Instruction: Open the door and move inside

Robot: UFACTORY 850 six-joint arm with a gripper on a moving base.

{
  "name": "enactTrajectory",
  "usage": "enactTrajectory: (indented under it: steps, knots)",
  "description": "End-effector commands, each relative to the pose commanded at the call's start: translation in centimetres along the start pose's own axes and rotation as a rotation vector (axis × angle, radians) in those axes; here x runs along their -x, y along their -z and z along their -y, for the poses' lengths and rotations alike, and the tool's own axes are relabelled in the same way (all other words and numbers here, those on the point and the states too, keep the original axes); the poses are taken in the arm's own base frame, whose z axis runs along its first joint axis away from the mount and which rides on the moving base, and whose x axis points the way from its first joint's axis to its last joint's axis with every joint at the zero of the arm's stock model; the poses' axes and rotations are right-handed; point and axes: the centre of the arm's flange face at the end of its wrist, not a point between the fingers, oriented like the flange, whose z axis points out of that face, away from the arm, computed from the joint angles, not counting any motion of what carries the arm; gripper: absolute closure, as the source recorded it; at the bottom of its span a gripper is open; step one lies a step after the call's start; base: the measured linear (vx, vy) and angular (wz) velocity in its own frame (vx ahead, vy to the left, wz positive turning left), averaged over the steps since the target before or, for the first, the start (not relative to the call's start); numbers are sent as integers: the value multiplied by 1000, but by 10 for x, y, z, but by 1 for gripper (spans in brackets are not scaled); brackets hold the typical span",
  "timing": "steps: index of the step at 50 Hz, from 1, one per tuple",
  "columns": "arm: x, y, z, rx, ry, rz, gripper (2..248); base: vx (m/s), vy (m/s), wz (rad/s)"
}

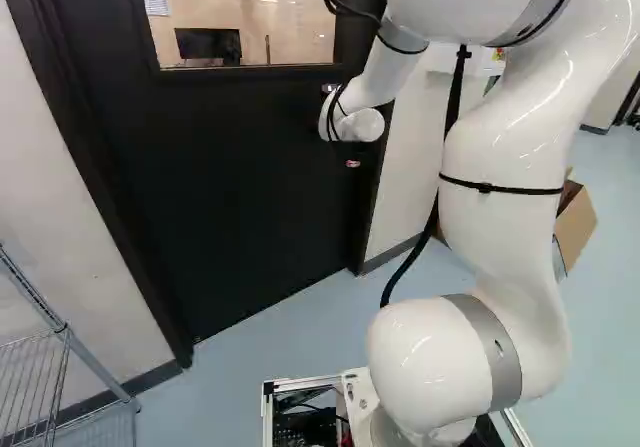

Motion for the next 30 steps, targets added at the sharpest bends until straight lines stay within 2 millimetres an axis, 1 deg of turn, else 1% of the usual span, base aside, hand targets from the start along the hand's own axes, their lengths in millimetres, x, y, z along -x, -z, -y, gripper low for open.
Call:
enactTrajectory:
  steps: [5,17,30]
  knots:
    - [5,-3,0,0,0,9,3,0,0,0]
    - [7,-4,0,3,-5,17,3,0,0,0]
    - [10,-8,-3,36,-59,63,3,0,0,0]
